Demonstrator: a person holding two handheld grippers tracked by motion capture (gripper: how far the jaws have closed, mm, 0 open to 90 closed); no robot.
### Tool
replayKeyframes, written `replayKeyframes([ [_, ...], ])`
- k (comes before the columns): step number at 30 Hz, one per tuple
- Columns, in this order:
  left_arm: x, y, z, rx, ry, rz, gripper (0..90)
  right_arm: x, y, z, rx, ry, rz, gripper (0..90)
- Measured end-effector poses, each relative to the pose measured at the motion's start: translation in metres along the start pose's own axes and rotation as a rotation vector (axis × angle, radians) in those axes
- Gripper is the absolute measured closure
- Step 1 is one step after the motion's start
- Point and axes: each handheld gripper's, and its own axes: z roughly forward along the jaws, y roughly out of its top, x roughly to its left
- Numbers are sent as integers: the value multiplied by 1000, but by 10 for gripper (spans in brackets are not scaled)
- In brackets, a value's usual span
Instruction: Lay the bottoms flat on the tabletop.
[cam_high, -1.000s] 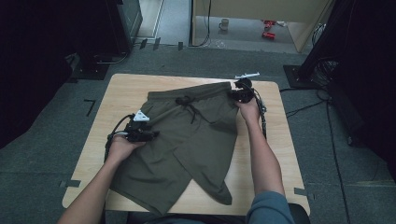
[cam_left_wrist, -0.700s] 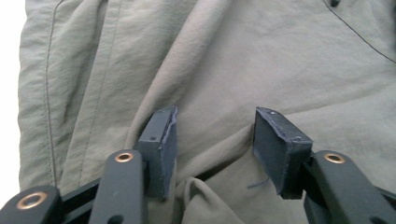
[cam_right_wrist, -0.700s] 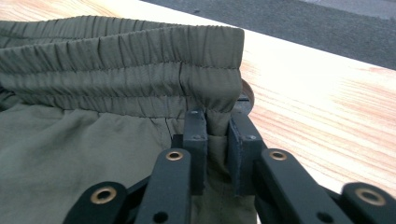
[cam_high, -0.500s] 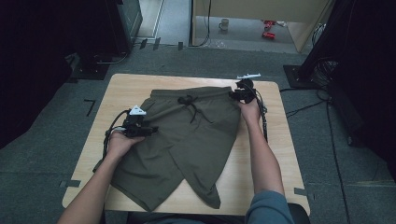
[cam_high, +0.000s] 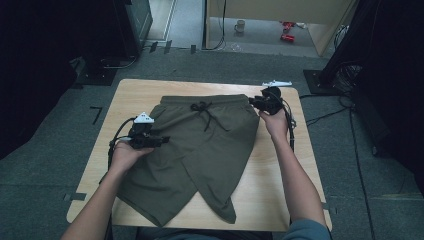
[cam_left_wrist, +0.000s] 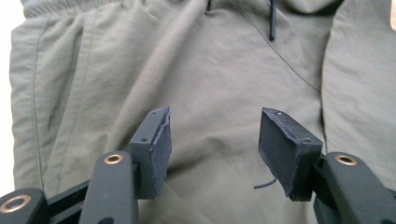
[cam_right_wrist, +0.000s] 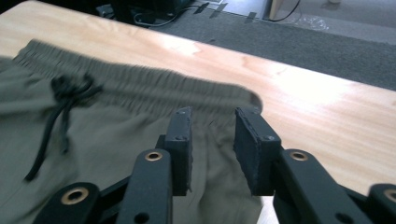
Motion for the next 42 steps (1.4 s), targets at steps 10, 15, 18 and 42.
replayKeyframes([
  [10,-1,-15,-20,-21,14,13,432,40,-39,-20,23,67,-89,697],
  [15,-3,-25,-25,-23,18,18,428,58,-60,-28,35,102,-121,655],
  [18,-4,-30,-25,-12,21,21,421,65,-71,-32,36,113,-146,634],
  [42,1,-49,-5,70,64,-2,481,100,-126,-11,152,114,-248,534],
])
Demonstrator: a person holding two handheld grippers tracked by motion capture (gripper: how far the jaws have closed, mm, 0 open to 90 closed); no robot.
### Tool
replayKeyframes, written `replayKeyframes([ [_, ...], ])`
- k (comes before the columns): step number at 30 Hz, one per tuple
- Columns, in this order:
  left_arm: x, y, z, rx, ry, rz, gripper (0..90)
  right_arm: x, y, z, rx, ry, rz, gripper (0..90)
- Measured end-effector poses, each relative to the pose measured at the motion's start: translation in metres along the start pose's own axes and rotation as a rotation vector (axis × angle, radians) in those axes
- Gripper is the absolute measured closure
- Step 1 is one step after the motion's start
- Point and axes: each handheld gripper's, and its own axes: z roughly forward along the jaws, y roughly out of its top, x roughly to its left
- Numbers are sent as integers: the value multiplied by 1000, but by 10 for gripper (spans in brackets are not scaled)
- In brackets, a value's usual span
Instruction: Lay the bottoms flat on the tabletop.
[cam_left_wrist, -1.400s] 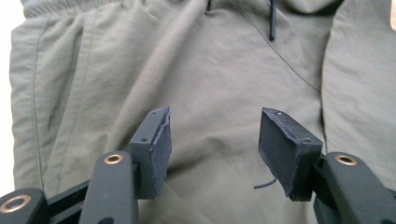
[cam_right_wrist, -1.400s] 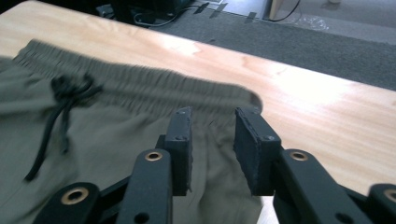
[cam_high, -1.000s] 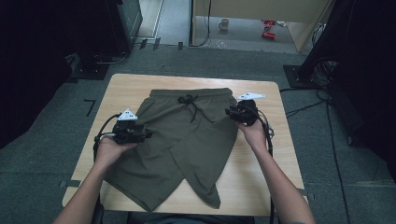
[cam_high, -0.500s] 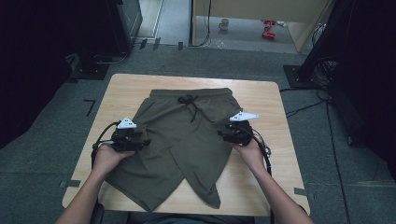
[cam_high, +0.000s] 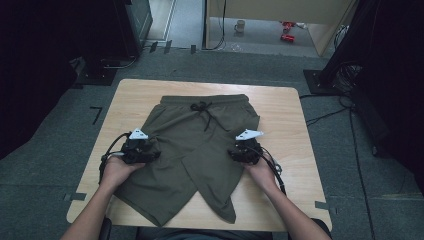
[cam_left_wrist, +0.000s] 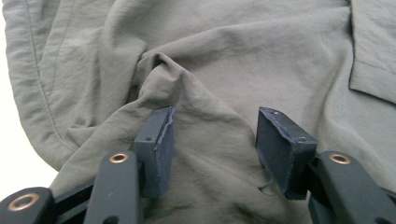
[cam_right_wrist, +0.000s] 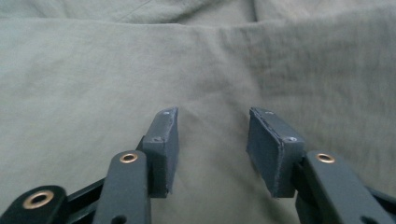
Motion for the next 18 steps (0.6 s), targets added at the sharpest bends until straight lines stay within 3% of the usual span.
replayKeyframes([
  [8,10,3,3,-17,63,-34,482,-5,16,18,-17,-4,16,576],
  [18,43,10,6,-52,96,-144,485,-13,48,50,-26,2,14,591],
])
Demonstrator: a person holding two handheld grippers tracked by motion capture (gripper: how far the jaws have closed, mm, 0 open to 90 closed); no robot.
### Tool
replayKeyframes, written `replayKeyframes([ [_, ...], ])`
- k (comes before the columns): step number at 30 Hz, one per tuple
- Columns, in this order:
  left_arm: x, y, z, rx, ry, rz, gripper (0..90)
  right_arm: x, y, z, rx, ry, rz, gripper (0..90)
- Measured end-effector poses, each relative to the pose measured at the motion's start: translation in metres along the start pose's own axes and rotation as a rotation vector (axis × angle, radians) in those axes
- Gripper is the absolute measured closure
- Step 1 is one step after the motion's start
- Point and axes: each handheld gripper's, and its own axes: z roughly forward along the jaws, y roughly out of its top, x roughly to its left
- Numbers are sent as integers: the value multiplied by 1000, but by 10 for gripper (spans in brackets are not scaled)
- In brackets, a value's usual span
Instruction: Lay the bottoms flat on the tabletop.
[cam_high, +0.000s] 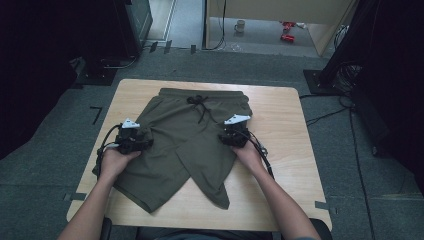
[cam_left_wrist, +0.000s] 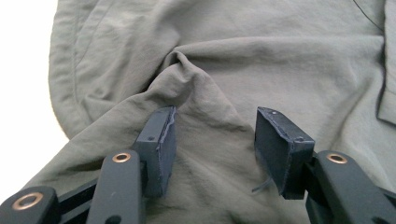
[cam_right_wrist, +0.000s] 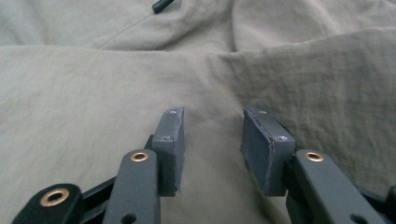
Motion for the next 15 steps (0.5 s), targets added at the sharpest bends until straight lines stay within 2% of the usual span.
replayKeyframes([
  [6,14,7,5,-18,22,-32,483,-5,12,14,-17,-1,-1,599],
  [8,14,7,6,-24,24,-32,473,-7,14,17,-15,-4,7,598],
  [11,10,7,6,-1,31,3,442,-5,17,16,9,-23,23,577],
  [13,9,8,5,2,19,-3,435,-2,19,13,32,-28,41,558],
  [15,8,9,2,-9,0,-22,435,2,20,9,19,-6,57,540],
])
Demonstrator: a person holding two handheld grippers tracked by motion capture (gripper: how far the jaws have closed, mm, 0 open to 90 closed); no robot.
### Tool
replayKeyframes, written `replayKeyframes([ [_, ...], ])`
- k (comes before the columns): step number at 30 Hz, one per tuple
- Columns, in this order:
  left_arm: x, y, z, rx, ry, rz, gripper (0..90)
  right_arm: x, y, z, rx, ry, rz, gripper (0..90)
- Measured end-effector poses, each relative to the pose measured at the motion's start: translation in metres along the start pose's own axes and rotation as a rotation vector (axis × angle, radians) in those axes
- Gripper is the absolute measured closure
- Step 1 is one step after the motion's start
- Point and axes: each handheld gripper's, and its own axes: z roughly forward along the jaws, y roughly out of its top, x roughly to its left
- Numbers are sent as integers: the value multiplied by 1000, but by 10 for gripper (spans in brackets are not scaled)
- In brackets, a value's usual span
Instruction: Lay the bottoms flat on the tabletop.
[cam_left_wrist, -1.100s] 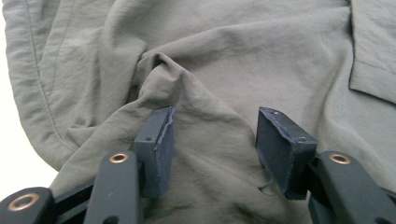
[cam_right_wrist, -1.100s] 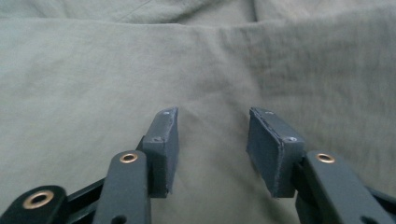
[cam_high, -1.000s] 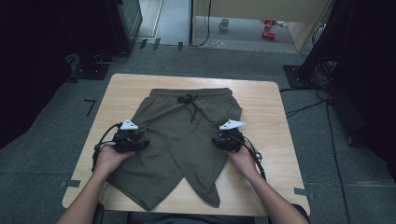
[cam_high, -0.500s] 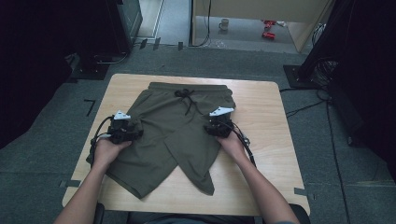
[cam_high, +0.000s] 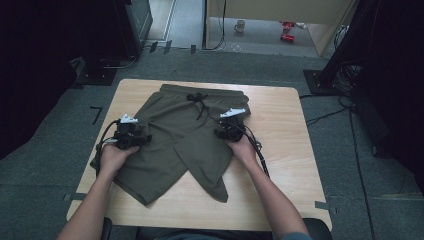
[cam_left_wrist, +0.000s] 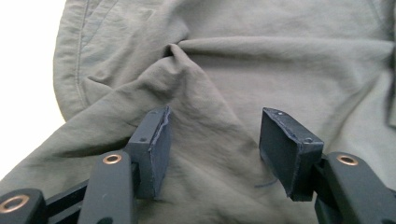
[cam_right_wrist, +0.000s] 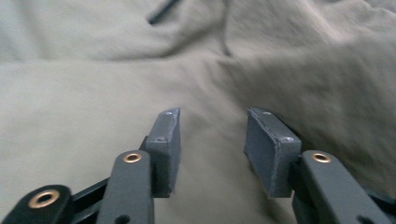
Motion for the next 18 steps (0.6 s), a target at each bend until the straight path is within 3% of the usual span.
replayKeyframes([
  [4,-5,2,-7,-12,-27,1,430,15,5,-9,-31,32,7,517],
  [7,-9,1,-10,-12,-36,18,424,30,9,-11,-30,45,-24,497],
  [18,-14,0,-11,-13,-50,43,414,70,18,2,-13,115,-51,454],
])
